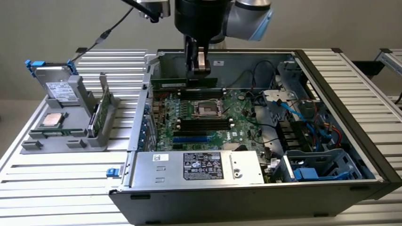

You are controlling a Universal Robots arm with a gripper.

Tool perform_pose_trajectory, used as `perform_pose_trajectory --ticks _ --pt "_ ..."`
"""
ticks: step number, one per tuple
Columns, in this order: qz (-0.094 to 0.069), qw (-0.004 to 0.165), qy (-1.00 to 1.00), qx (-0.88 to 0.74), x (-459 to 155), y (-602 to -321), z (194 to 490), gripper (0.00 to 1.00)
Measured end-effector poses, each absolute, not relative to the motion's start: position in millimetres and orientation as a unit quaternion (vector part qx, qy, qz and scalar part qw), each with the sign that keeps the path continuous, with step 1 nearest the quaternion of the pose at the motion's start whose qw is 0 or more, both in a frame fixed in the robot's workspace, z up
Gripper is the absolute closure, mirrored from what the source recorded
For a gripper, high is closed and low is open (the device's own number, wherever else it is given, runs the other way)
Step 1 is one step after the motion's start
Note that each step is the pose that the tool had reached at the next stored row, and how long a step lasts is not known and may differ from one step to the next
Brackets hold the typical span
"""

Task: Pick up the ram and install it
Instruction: 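Pick up the ram and move it above insertion slot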

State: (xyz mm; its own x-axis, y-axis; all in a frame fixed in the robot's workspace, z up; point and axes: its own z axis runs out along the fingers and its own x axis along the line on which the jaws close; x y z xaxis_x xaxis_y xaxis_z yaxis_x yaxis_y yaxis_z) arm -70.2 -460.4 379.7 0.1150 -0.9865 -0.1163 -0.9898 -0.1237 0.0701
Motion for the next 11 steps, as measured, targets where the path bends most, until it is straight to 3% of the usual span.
perform_pose_trajectory --ticks 11 --pt "0.067 0.013 0.669 -0.74 -34 -457 360 0.86"
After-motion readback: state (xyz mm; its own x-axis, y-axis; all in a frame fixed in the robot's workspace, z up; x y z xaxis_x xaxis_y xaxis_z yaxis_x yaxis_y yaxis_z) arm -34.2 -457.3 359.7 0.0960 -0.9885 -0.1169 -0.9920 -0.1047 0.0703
